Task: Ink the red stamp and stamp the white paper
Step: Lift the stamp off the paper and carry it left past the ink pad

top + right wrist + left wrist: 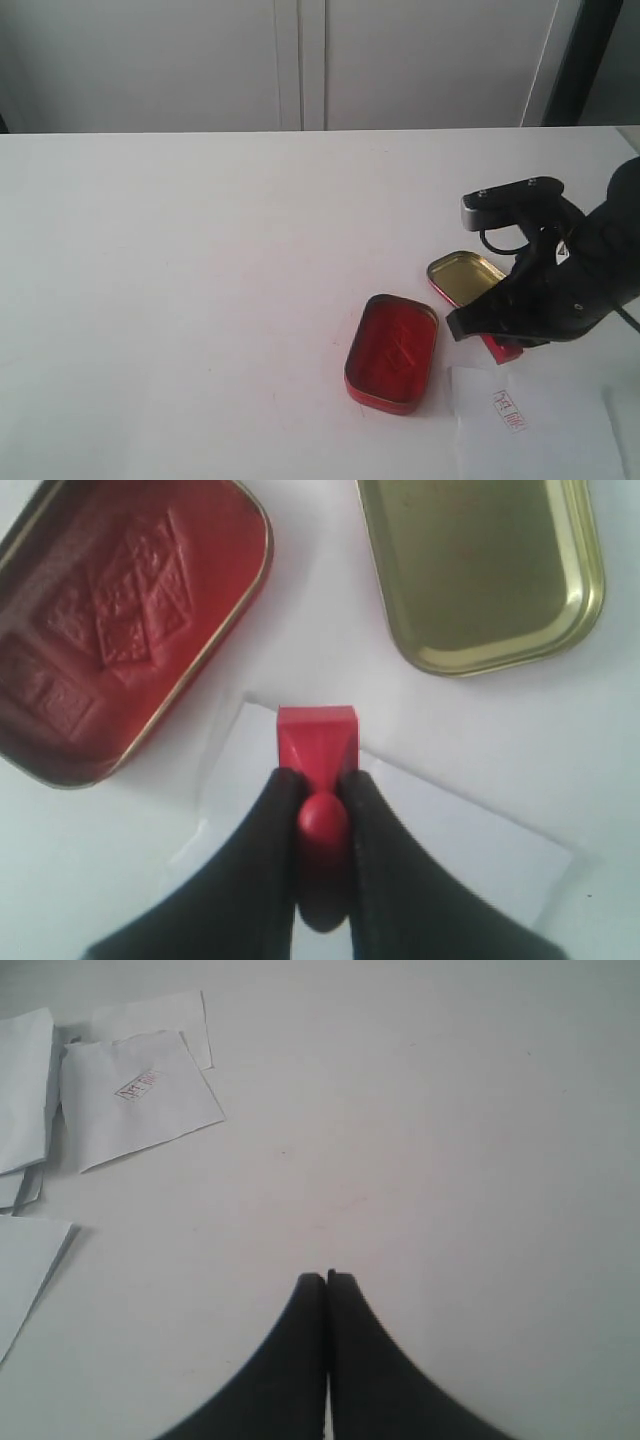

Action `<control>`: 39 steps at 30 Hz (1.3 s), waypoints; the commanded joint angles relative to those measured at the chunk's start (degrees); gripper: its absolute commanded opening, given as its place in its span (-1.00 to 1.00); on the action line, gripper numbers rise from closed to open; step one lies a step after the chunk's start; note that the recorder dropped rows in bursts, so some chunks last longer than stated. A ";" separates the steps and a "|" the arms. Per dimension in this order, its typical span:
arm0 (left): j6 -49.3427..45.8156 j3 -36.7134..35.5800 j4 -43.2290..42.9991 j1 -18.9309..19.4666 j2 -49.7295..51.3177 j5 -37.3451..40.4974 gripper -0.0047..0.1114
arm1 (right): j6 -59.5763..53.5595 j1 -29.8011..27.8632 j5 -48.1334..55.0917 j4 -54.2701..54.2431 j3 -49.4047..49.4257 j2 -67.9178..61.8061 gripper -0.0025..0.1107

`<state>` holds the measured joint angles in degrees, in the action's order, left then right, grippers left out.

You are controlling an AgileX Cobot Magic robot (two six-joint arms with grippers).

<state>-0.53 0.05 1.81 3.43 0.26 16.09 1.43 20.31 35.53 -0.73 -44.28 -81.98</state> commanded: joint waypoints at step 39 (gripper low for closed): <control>0.53 -0.05 0.27 -0.18 -0.26 -0.23 -0.92 | -40.44 4.91 5.34 -62.53 -10.73 -17.47 -0.96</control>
<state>-0.53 0.05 1.81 3.43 0.26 16.09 -38.12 24.30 40.49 -61.69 -53.40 -97.66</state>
